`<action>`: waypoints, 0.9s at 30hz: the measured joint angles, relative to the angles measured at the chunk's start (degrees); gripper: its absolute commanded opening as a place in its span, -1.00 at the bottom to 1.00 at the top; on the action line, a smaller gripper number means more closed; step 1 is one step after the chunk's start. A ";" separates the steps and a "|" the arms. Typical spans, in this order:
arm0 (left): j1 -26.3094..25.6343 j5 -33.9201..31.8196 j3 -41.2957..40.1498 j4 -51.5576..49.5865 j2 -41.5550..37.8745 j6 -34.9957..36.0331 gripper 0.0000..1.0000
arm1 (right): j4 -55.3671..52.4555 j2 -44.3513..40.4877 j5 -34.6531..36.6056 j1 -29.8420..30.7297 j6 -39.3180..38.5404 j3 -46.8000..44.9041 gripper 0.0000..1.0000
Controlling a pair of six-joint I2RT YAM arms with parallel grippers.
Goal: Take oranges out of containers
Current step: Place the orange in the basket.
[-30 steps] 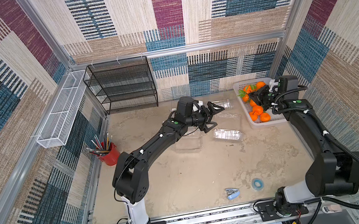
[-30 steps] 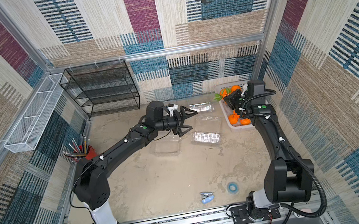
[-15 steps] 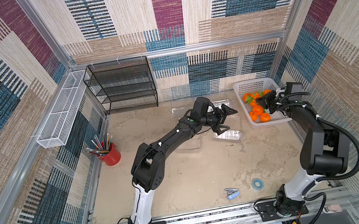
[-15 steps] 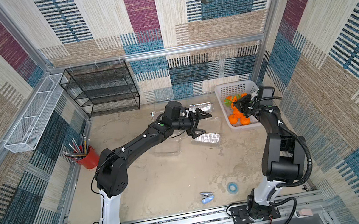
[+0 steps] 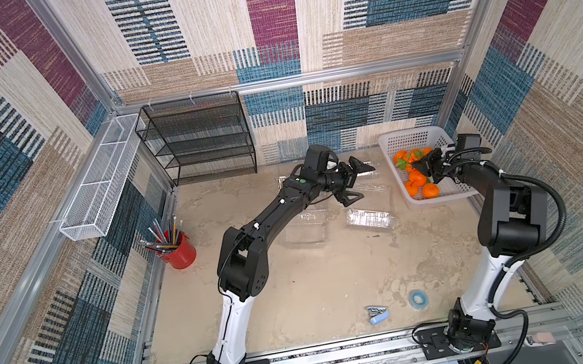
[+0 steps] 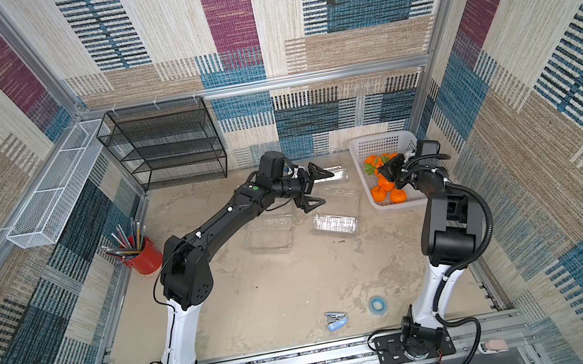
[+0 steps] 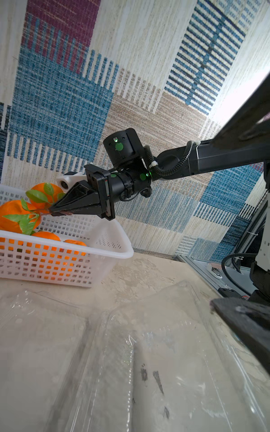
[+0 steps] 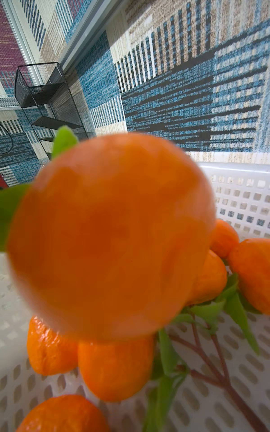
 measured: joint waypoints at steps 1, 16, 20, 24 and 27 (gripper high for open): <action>0.22 0.02 0.00 -0.46 0.00 0.00 0.98 | -0.09 0.55 -0.15 0.00 -0.42 0.17 -0.92; 0.90 -0.63 -6.54 -1.55 -4.24 0.20 0.98 | -5.42 3.19 -1.01 -0.04 -5.29 2.38 -0.47; 0.70 -1.16 -9.18 -1.49 -6.16 0.17 0.98 | -7.17 2.23 -0.90 -0.04 -6.16 3.63 -0.36; 0.26 -1.88 -12.04 -0.98 -8.17 0.17 0.98 | -8.85 0.44 -0.22 -0.04 -6.88 4.02 -0.24; -0.04 -1.99 -14.69 0.07 -9.55 0.13 0.98 | -10.29 -0.46 0.48 -0.07 -7.32 4.00 -0.19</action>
